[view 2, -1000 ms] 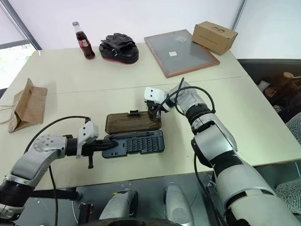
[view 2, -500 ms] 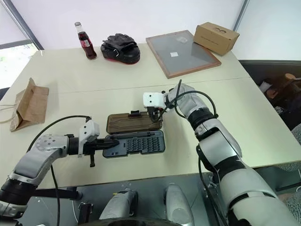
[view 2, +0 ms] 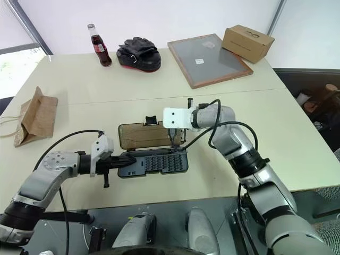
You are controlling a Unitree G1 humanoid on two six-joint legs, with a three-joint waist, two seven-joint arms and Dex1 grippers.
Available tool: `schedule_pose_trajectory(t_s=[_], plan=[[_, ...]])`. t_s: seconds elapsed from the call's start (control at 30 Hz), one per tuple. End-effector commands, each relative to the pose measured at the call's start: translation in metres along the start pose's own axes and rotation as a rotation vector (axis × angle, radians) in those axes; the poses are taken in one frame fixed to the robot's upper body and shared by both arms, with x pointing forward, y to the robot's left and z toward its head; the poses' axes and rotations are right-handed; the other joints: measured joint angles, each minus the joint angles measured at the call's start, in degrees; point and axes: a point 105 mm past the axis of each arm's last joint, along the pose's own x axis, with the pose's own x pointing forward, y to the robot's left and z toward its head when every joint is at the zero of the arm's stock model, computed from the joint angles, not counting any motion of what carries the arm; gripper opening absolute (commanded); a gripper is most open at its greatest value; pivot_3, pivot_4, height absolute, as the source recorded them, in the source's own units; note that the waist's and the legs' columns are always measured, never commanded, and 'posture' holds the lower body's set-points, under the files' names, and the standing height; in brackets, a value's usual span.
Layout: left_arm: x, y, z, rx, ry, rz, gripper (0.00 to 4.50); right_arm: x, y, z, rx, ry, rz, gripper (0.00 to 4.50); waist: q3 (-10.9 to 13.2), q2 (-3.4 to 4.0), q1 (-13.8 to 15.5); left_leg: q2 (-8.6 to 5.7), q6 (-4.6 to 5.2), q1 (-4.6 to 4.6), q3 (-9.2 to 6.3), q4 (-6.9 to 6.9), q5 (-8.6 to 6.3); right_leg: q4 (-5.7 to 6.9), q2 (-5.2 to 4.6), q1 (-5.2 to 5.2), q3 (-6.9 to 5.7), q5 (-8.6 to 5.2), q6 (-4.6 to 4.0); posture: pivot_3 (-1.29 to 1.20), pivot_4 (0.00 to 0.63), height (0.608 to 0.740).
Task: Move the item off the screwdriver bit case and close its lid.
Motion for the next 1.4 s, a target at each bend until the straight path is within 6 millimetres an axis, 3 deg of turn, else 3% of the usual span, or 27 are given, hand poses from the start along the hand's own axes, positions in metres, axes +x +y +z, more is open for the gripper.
schedule_pose_trajectory(t_s=[0.03,0.17,0.53,0.8,0.9,1.0,1.1,1.27,1.4], plan=[[0.000,0.001,-0.042,-0.104,0.147,0.042,0.00,-0.011,0.010,0.019,-0.022,-0.052,0.011,0.03,0.00,0.00,0.02,0.00,0.00,0.00,0.00,-0.01,0.00,-0.01,-0.01,0.00,0.00,0.00,0.00,0.00,0.150,0.740],[0.000,0.004,-0.041,-0.107,0.140,0.053,0.00,-0.018,0.019,0.027,-0.017,-0.071,0.017,0.03,-0.01,-0.01,0.07,0.00,0.00,-0.02,-0.01,-0.05,0.00,-0.11,-0.05,0.02,-0.02,-0.02,0.02,0.00,0.150,0.740],[0.001,0.010,-0.029,-0.119,0.080,0.079,0.00,-0.015,0.016,0.028,-0.032,-0.070,-0.009,0.03,-0.01,-0.01,0.18,0.02,0.00,-0.03,-0.04,-0.29,0.00,-0.54,-0.10,0.10,-0.15,-0.01,0.02,0.00,0.150,0.740],[-0.006,0.014,0.020,-0.087,-0.055,0.047,0.00,-0.014,0.019,0.024,-0.066,-0.058,0.007,0.03,0.04,-0.08,0.21,0.02,0.00,-0.28,-0.18,-0.40,0.00,-0.64,-0.06,-0.08,-0.31,0.00,0.03,0.00,0.150,0.740],[-0.012,0.021,0.053,-0.080,-0.161,0.043,0.00,-0.013,0.020,0.022,-0.074,-0.052,0.011,0.03,0.09,-0.14,0.21,0.00,-0.02,-0.84,-0.34,-0.35,0.03,-0.64,0.01,-0.54,-0.45,0.11,0.02,0.00,0.150,0.740],[-0.027,0.036,0.102,-0.105,-0.345,0.068,0.00,-0.013,0.021,0.018,-0.081,-0.042,0.016,0.03,0.44,-0.52,0.15,0.00,-0.03,-1.03,-0.51,-0.34,0.04,-0.64,0.06,-0.68,-0.61,0.38,-0.01,0.00,0.150,0.740],[-0.043,0.053,0.132,-0.137,-0.471,0.123,0.00,-0.013,0.020,0.018,-0.085,-0.042,0.018,0.03,0.54,-0.58,-0.03,-0.03,-0.04,-1.21,-0.59,-0.35,0.05,-0.68,0.03,-0.79,-0.72,0.41,0.06,0.00,0.150,0.740],[-0.061,0.072,0.146,-0.159,-0.535,0.215,0.00,-0.013,0.019,0.018,-0.089,-0.047,0.013,0.03,0.54,-0.59,-0.04,-0.09,-0.20,-1.78,-0.54,-0.37,0.13,-0.72,-0.03,-1.39,-0.64,0.45,0.15,0.00,0.150,0.740],[-0.071,0.097,0.134,-0.189,-0.513,0.347,0.00,-0.014,0.016,0.019,-0.098,-0.049,0.003,0.03,0.58,-0.65,0.18,-0.13,-0.52,-1.98,-0.55,-0.37,0.30,-0.71,-0.04,-1.59,-0.68,0.48,0.15,0.00,0.150,0.740]])
